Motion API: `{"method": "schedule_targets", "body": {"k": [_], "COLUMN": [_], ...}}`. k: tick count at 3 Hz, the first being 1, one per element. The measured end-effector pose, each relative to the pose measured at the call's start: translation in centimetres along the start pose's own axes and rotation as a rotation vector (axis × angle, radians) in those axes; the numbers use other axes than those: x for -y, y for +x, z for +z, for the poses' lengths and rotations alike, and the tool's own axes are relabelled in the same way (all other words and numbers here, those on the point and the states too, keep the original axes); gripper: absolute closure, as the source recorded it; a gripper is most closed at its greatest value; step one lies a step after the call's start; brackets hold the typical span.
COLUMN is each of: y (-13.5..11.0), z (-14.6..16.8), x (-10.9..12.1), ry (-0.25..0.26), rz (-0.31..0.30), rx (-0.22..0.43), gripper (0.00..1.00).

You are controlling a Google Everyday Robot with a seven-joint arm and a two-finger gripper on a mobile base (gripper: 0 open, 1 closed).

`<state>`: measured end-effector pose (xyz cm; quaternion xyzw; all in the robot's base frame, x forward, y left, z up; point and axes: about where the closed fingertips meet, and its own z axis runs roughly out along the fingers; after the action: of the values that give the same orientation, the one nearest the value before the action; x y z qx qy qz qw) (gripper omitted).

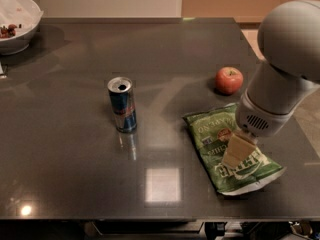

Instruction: Move green jalapeno chip bag near redbull can

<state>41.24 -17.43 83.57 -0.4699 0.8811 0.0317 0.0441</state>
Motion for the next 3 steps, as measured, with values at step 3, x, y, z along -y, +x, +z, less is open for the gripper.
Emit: {"method": "schedule_targets", "body": {"k": [3], "y": [-3.9], "z": [-4.6], "x": [-2.1], "ry": [-0.005], "rz": [-0.116], "rx": [0.126], "gripper": [1.00]}}
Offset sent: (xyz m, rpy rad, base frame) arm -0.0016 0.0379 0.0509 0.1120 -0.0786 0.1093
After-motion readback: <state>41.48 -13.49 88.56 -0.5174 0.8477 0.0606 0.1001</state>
